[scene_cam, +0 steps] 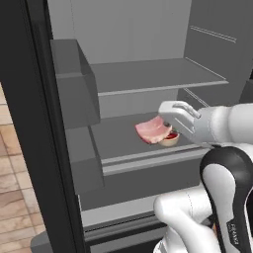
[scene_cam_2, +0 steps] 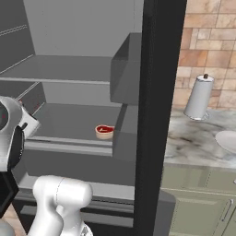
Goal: Place the steak on the counter behind the older steak on the same shelf of the fridge to maintain FIFO order. Close the fridge door when finished.
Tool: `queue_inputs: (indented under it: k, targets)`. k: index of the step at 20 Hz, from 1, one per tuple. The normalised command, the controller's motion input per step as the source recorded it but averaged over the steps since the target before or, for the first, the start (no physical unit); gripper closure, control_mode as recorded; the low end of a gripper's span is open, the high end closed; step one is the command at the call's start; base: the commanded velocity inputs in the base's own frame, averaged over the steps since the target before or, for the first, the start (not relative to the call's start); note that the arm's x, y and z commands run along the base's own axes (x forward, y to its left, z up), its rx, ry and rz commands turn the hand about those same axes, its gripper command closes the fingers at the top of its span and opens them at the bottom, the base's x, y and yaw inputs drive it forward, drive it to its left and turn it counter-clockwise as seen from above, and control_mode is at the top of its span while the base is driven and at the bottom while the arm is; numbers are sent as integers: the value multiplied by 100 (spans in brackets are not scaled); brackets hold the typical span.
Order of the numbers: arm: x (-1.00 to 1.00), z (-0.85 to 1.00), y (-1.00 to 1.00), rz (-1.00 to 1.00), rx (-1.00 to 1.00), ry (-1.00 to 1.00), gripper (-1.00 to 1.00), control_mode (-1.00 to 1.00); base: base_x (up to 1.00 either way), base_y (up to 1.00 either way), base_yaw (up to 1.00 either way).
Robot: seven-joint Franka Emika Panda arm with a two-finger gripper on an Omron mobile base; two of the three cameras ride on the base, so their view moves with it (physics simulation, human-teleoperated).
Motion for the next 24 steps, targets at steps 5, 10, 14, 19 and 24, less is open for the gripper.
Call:
queue_inputs:
  k: [5, 10, 14, 19, 24]
  targets:
    - [51, -33, 61, 16, 0, 4, 100, -100, 0, 0, 0]
    - [62, -30, 53, -1, 0, 1, 100, -100, 0, 0, 0]
    - [67, -37, 7, -5, 0, 0, 100, -100, 0, 0, 0]
    - [69, -42, -10, 0, 2, 0, 100, -100, 0, 0, 0]
    - [66, -42, -23, 0, 1, 1, 100, -100, 0, 0, 0]
